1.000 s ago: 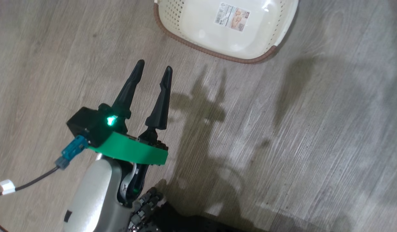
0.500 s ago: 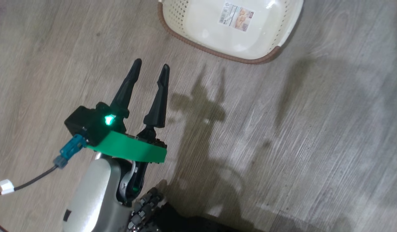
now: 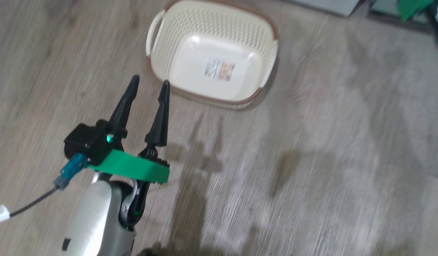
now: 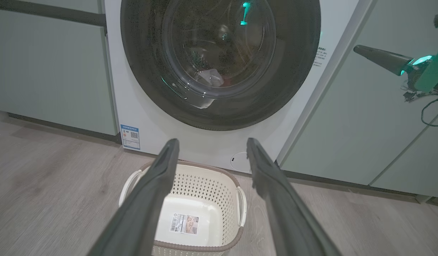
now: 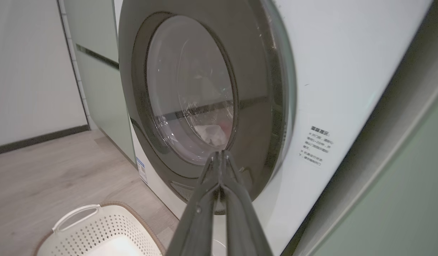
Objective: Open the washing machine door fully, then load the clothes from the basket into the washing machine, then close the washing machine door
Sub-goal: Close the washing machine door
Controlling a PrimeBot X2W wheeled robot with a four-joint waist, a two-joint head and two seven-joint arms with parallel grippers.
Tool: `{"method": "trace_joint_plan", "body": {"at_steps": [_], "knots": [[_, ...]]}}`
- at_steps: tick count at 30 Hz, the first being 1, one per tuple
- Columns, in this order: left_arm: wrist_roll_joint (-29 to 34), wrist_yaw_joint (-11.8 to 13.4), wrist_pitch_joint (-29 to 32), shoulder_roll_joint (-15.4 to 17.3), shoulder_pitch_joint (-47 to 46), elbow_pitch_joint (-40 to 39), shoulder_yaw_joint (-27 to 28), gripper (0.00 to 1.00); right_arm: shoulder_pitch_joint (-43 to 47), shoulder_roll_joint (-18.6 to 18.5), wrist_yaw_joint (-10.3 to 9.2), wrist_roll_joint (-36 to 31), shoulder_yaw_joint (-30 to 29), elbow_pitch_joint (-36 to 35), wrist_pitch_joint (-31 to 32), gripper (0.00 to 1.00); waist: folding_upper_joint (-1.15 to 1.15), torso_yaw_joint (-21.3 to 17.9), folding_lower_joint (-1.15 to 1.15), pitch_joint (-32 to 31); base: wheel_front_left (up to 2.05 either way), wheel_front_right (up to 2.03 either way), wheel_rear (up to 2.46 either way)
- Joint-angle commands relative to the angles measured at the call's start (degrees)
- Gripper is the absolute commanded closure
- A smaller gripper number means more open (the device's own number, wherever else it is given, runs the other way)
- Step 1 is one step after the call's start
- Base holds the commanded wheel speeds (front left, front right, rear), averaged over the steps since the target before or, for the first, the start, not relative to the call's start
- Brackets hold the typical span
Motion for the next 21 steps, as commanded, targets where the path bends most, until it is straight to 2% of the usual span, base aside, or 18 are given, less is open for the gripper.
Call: {"method": "trace_joint_plan", "body": {"at_steps": [1, 4, 5, 9, 14, 21], "knots": [[0.7, -0.1, -0.5, 0.8, 1.2, -1.3, 2.7, 0.00, 4.0, 0.8, -0.44, 1.0, -1.7, -3.7, -0.4, 1.00, 0.00, -4.1, 0.00, -6.1, 0.00, 0.00, 0.00], [2.0, -0.2, -0.5, 0.8, 2.5, -0.7, 3.7, 0.00, 11.9, 1.9, -0.44, 2.5, -6.2, -8.3, -0.4, 1.00, 0.00, -5.7, 0.00, -9.7, 0.00, 0.00, 0.00], [2.0, -0.2, -0.5, 0.8, 2.5, -0.7, 3.7, 0.00, 11.9, 1.9, -0.44, 2.5, -6.2, -8.3, -0.4, 1.00, 0.00, -5.7, 0.00, -9.7, 0.00, 0.00, 0.00], [2.7, 0.1, -0.5, 0.8, 4.3, 0.1, 4.5, 0.00, 22.2, 2.8, -0.44, -1.1, -11.1, -15.3, -0.4, 1.00, 0.00, -7.6, 0.00, -14.3, 0.00, 0.00, 0.00], [1.8, 1.8, -0.5, 0.8, 7.4, 1.5, 5.9, 0.00, 35.3, 7.7, -0.44, -5.4, -22.6, -20.2, -0.4, 1.00, 0.00, -10.5, 0.00, -19.5, 0.00, 0.00, 0.00], [2.7, 2.8, -0.5, 0.8, 11.2, 3.1, 6.7, 0.00, 49.2, 14.9, -0.44, -9.0, -32.2, -25.8, -0.4, 1.00, 0.00, -14.3, 0.00, -24.2, 0.00, 0.00, 0.00]]}}
